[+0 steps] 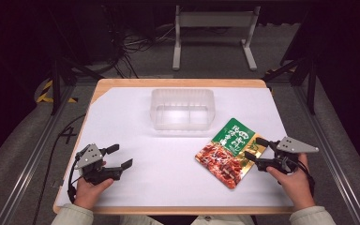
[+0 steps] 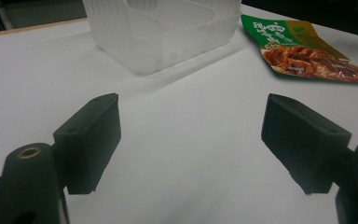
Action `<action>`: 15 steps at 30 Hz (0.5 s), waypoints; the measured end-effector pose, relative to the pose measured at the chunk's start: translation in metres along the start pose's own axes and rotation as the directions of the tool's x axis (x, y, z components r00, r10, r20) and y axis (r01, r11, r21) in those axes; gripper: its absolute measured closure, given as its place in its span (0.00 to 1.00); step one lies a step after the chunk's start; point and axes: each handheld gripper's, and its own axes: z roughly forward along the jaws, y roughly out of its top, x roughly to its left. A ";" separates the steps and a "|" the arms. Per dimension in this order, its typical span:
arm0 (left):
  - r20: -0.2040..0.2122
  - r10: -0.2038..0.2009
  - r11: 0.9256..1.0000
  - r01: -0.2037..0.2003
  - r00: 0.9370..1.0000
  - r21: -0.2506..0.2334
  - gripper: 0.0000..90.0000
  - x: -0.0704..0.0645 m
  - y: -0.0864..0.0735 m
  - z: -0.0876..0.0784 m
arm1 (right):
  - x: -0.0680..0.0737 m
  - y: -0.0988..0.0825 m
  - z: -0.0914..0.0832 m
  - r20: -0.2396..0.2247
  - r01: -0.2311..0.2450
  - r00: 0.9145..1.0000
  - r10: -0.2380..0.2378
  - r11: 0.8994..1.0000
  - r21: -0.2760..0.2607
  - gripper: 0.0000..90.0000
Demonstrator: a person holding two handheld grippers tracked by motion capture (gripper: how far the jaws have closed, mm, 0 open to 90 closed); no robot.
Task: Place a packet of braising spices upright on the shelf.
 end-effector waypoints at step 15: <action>-0.001 0.000 1.000 0.000 1.000 -0.003 0.23 -0.001 0.000 0.001 | -0.026 0.027 0.003 0.028 -0.031 0.999 0.031 0.999 -0.014 0.28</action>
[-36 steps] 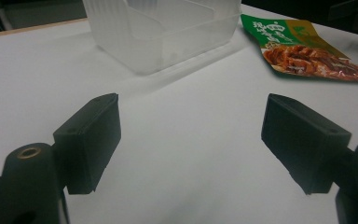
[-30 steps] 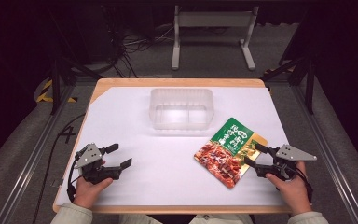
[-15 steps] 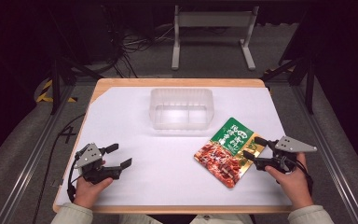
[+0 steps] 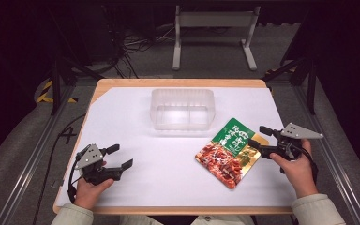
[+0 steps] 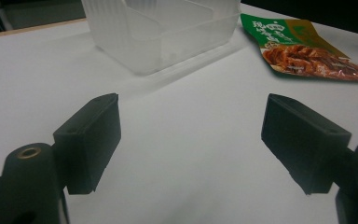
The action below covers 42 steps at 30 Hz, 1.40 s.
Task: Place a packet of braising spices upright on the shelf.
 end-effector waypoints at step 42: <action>0.003 0.005 1.000 -0.005 1.000 0.005 0.23 -0.001 0.001 0.000 | -0.052 -0.016 0.036 0.129 -0.192 0.978 0.164 0.949 0.252 0.27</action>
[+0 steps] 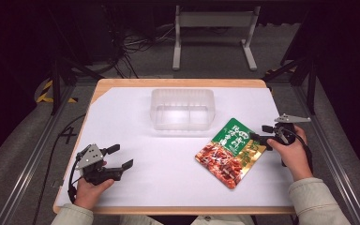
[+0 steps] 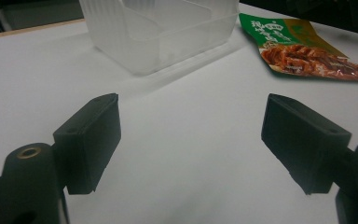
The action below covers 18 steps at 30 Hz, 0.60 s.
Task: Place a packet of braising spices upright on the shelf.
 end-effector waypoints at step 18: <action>-0.001 -0.004 1.000 0.004 1.000 0.001 0.23 0.000 0.000 0.000 | -0.006 -0.006 0.007 -0.036 -0.025 0.999 0.031 0.986 0.164 0.39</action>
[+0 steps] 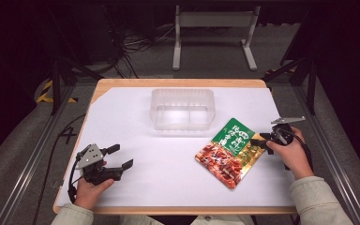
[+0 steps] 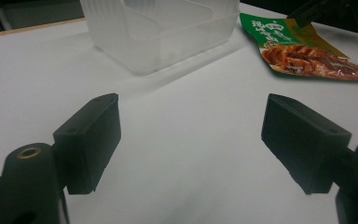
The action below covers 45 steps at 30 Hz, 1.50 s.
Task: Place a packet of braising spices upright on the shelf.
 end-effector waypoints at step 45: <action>-0.002 0.006 1.000 -0.006 1.000 0.002 0.23 0.000 0.000 0.000 | 0.011 -0.002 -0.001 -0.029 0.103 0.994 -0.101 0.991 0.083 0.92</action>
